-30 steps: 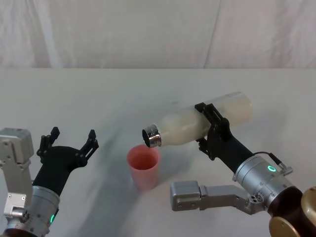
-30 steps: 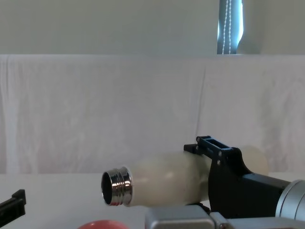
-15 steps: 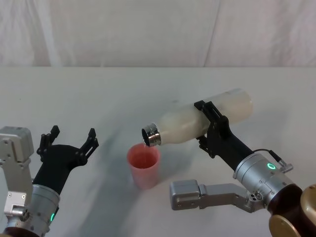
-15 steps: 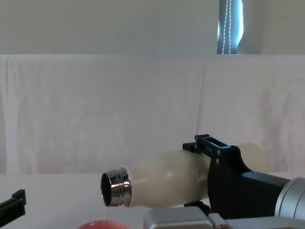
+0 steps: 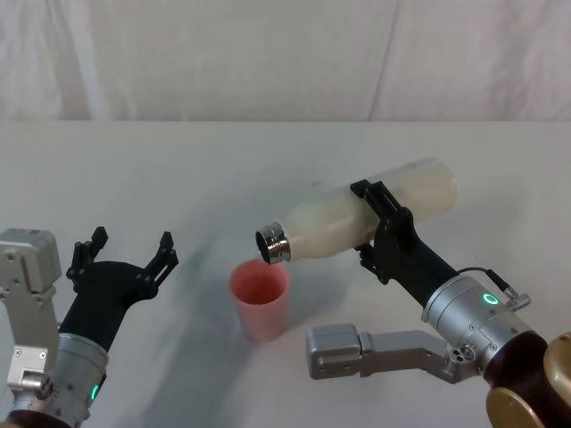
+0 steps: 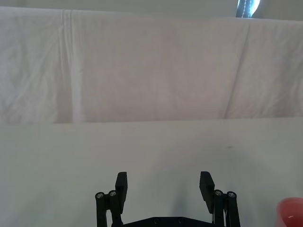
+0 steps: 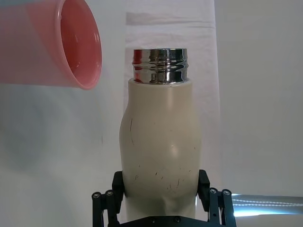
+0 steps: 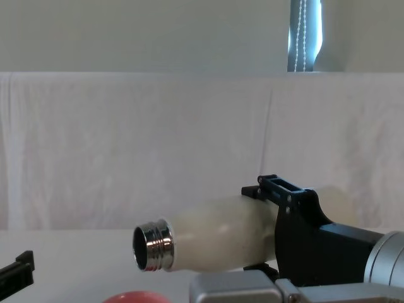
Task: Grasp the thermos with one hand and pour water into the cup lid.
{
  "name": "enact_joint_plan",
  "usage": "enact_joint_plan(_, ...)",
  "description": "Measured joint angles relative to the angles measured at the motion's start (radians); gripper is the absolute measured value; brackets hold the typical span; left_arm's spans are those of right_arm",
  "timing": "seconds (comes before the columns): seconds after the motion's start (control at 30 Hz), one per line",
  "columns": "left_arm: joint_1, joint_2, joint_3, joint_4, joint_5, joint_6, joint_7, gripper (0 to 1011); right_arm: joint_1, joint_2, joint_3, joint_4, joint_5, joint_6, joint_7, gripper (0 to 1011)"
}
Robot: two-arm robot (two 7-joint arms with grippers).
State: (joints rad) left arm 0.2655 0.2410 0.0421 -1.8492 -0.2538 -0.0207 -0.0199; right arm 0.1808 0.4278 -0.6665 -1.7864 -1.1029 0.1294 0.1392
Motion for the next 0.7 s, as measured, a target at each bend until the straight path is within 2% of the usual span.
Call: enact_joint_plan(0.7, 0.000, 0.000, 0.000, 0.000, 0.000, 0.000, 0.000, 1001, 0.005, 0.004, -0.005, -0.004, -0.012, 0.001, 0.002, 951)
